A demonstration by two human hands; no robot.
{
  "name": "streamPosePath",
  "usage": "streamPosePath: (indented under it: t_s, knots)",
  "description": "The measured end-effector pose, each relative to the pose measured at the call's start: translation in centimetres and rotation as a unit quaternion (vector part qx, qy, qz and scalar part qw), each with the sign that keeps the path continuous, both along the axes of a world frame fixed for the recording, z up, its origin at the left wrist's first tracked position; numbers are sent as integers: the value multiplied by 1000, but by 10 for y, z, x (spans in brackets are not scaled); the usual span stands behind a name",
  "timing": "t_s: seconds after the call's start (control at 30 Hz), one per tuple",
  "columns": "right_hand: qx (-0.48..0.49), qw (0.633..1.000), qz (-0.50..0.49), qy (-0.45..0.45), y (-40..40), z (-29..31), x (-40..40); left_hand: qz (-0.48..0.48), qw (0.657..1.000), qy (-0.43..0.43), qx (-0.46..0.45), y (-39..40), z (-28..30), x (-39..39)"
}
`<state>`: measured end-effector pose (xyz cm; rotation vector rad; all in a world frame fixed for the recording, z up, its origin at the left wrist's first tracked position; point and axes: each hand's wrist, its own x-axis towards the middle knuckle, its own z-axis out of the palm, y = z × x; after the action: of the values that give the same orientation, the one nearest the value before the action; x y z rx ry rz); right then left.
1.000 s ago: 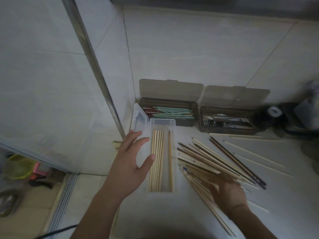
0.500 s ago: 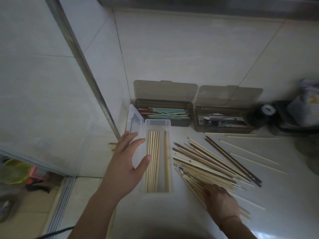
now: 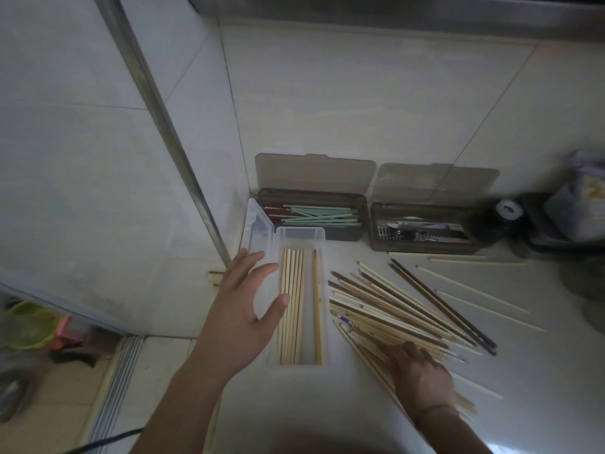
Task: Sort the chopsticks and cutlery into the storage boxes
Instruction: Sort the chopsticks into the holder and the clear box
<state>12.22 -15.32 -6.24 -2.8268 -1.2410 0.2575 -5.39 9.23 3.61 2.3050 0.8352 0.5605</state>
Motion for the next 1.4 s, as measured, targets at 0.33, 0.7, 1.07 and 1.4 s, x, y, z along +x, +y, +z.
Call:
streamPosePath:
  t_s: [0.33,0.7,1.07,1.4]
  knots:
    - [-89,996,24,-18,7,-3,0,-5,1000,19,12,1,-4,0]
    - [-114,993,17,-18,22,13,4,-10,1000,17,1,4,-4,-3]
    - [367,877,-145,274,122,91,39,-11,1000,21,-10,7,-5,-5]
    - [279,897,-60,337,212,103,22,-1,1000,11,-13,11,-7,-7]
